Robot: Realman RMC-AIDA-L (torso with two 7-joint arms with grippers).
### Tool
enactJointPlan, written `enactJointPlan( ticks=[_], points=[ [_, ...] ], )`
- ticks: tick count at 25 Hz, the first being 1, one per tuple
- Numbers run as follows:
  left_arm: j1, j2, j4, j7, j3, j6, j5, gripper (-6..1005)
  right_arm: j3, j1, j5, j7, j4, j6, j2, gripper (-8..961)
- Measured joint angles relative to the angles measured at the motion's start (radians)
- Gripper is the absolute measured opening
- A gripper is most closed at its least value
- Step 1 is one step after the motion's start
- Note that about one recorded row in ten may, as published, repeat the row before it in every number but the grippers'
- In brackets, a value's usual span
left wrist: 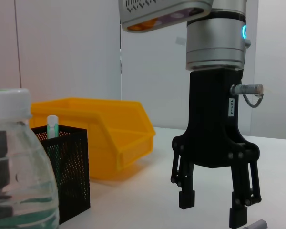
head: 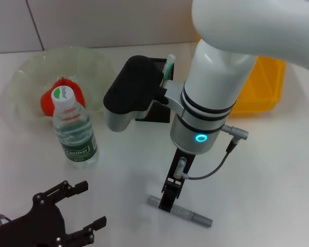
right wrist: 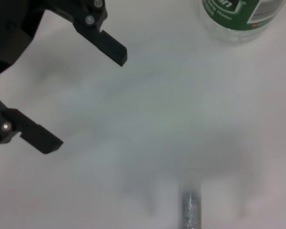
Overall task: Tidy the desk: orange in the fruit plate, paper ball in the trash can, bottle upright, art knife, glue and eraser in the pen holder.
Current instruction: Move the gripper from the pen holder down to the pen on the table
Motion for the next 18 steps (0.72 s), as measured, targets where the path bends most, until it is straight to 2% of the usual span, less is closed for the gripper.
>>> enactJointPlan(
  ticks=[18],
  points=[
    [-0.001, -0.007, -0.001, -0.006, -0.002, 0.005, 0.026, 800, -0.111, 0.000, 0.040, 0.007, 0.000, 0.035, 0.000, 676]
  ],
)
